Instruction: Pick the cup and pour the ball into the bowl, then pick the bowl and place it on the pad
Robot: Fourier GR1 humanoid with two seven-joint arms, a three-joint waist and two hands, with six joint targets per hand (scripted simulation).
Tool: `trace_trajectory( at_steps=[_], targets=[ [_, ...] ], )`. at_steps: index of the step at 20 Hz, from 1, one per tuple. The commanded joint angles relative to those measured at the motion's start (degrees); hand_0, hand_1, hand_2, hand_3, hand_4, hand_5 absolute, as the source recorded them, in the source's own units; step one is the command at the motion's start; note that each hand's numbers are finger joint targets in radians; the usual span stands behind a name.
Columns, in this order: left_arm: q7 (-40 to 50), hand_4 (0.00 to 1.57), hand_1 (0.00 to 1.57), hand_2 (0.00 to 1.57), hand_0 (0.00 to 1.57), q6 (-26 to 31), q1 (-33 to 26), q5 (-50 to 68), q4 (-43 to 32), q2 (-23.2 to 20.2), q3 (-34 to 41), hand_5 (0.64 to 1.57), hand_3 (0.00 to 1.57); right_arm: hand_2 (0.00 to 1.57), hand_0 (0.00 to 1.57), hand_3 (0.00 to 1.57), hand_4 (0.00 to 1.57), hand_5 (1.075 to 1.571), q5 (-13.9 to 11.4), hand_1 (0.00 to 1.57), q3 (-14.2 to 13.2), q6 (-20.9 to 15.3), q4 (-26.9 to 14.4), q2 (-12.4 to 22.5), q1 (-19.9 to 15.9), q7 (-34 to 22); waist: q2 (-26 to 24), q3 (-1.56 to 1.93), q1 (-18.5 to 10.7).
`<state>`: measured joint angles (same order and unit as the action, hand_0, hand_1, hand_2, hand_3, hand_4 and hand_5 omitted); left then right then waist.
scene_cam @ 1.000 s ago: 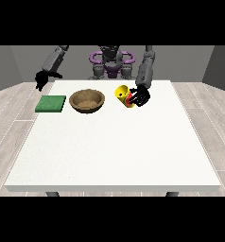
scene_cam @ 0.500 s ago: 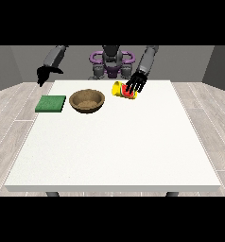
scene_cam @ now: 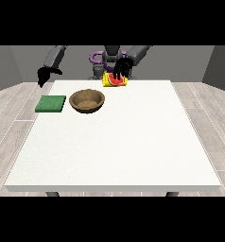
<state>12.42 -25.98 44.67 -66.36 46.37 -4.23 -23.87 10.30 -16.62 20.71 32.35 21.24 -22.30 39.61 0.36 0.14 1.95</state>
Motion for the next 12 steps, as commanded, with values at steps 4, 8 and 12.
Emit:
trace_trajectory(
  at_steps=[4, 8, 12],
  targets=[
    [5.7, 0.87, 0.22, 1.57, 0.22, 9.9, 4.1, -7.8, 3.6, 3.3, -4.2, 1.529, 1.44, 0.24, 0.00, 0.39, 0.40, 1.540, 1.1, 0.00, -2.1, 2.0, -3.1, 2.6, 1.1, 3.4, 1.2, -0.08, -2.4],
    [4.7, 0.58, 0.00, 1.57, 0.00, 15.9, 4.9, -11.1, 6.5, 3.6, -8.5, 1.521, 1.57, 0.26, 0.00, 0.32, 0.40, 1.536, 0.8, 0.00, -2.3, 2.3, -4.9, 3.3, 2.4, 4.2, -0.4, -0.07, -4.6],
    [9.5, 0.53, 0.00, 1.57, 0.00, 19.8, 5.3, -13.5, 11.8, 4.2, -13.0, 1.522, 1.57, 0.18, 0.00, 0.35, 0.40, 1.535, 0.6, 0.00, -2.1, 0.1, -5.7, 2.3, -0.2, 3.5, 0.0, -0.08, -4.5]
  ],
)
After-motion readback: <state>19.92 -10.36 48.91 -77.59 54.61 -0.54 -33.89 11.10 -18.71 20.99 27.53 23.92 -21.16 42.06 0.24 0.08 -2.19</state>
